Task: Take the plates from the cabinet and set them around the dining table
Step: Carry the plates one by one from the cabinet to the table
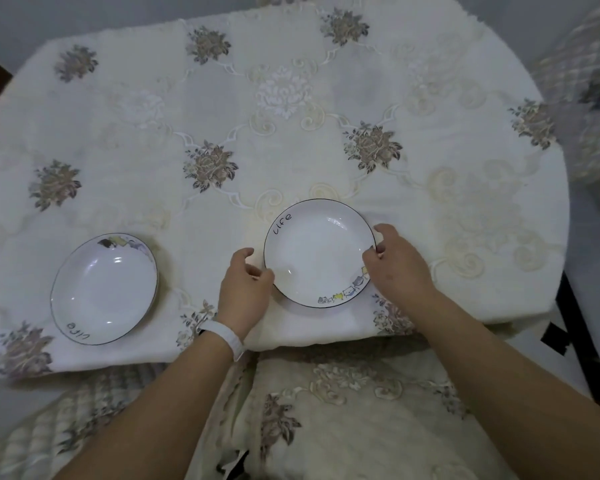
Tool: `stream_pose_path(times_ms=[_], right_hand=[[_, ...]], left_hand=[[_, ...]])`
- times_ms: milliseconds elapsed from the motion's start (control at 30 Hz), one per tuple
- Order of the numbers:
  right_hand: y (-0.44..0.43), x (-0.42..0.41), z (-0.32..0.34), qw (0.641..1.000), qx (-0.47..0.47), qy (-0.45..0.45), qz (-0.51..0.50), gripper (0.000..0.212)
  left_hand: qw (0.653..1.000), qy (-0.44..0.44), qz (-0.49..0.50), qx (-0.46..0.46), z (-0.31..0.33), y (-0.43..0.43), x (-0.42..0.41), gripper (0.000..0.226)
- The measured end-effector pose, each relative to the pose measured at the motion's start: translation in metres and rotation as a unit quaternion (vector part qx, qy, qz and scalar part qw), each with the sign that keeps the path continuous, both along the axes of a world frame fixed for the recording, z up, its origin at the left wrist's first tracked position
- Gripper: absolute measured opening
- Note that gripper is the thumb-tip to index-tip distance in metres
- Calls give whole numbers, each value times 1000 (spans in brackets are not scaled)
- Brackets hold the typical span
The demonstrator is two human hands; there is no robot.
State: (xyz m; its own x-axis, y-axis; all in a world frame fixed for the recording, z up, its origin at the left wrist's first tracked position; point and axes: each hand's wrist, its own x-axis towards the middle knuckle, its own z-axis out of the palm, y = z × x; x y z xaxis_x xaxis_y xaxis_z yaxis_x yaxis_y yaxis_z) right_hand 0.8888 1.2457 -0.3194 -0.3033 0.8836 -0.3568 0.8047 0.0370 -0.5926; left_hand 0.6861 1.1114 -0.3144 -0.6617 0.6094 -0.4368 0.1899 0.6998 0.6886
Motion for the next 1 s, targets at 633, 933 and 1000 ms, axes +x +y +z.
stream_pose_path(times_ms=[633,933,1000], right_hand=[[-97,-67,109,900,243,54,359,42],[-220,-144,138,816,276,56,504,44],[-258,-161,144,795,285,54,533,43]], left_hand=[[968,195,-150,53,113,-158,-27,47],[945,319,-66,-30,135,-313,-67,58],[942,331,-43,-34,139,-359,-73,57]])
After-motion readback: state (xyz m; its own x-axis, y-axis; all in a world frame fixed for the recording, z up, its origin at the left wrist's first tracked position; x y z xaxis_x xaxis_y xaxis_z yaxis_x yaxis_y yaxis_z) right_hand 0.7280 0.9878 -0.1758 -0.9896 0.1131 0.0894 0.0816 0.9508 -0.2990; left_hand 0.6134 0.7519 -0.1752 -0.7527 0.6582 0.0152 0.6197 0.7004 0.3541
